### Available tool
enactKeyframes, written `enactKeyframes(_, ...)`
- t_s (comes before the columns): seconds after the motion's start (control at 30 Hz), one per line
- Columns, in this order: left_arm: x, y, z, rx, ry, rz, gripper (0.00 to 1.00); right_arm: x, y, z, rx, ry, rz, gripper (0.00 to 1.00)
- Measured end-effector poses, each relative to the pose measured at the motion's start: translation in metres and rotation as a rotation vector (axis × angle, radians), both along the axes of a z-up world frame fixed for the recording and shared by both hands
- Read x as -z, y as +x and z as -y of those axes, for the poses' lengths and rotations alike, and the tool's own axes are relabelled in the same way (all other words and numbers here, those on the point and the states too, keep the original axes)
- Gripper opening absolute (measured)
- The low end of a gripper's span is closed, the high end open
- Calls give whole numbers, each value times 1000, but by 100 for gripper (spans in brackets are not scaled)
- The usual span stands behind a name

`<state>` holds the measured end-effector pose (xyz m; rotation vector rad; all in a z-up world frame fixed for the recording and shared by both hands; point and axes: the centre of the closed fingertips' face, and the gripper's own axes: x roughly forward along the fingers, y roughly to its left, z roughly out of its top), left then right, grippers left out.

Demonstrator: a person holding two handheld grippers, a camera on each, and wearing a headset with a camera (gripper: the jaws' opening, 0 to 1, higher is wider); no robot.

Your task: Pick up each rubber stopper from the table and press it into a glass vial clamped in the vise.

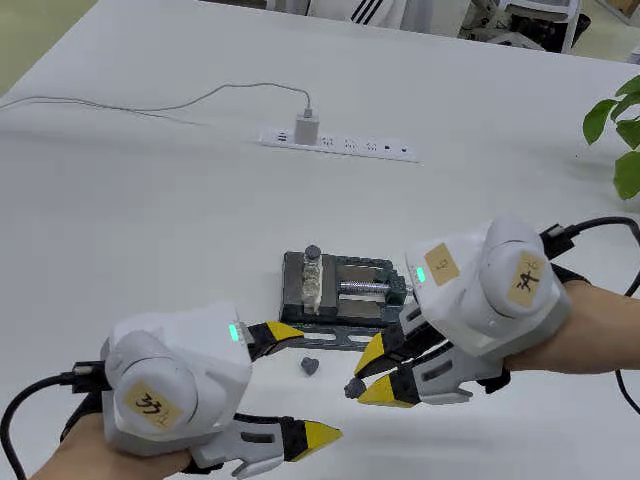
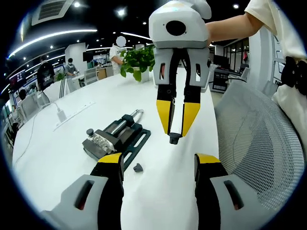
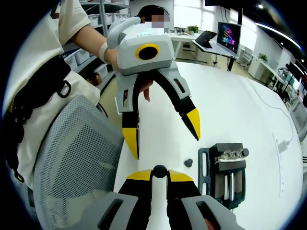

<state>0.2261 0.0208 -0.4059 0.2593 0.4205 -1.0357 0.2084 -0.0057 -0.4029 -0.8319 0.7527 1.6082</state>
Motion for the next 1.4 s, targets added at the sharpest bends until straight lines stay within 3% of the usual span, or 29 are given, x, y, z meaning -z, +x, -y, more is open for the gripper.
enactKeyframes(0.2,2,11,-20,-110,4,6,79,0,7,-1,-7,-13,9,6)
enactKeyframes(0.33,4,16,-32,-170,-5,-17,91,2,12,-1,-13,-26,13,6)
enactKeyframes(0.43,4,20,-40,-208,-9,-12,95,3,14,0,-20,-34,16,6)
enactKeyframes(0.6,3,22,-50,-253,-26,-22,96,3,24,-2,-30,-50,24,6)
enactKeyframes(0.97,2,22,-66,-308,-32,-20,94,-9,62,-12,-59,-86,78,6)
enactKeyframes(1.4,1,22,-73,-320,-38,-25,93,-11,102,-23,-118,-154,126,6)
